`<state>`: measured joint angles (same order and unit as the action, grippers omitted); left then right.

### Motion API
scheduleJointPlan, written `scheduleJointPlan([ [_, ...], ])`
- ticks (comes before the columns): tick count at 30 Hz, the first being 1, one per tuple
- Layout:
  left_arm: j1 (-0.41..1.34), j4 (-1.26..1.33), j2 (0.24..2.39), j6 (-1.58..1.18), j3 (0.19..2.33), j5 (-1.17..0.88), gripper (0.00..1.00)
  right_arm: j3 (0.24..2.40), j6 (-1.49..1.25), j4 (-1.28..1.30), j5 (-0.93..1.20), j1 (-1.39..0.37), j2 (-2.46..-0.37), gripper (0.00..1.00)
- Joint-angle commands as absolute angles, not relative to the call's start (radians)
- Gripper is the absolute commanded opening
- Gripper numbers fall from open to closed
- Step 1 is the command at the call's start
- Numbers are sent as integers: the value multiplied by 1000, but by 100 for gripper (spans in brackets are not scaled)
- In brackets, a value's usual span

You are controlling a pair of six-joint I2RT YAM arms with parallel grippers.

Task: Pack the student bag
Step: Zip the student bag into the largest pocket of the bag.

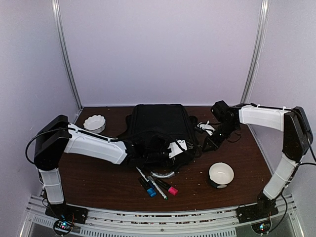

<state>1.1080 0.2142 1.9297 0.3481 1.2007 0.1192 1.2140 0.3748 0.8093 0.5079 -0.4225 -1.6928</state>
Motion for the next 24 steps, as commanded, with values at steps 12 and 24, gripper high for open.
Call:
scheduleJointPlan([
  [12, 1097, 262, 1852, 357, 1151, 165, 0, 1456, 268, 730, 336, -385, -1901, 0],
  [24, 1068, 350, 2003, 414, 1334, 126, 0, 1439, 244, 776, 410, -307, -1741, 36],
])
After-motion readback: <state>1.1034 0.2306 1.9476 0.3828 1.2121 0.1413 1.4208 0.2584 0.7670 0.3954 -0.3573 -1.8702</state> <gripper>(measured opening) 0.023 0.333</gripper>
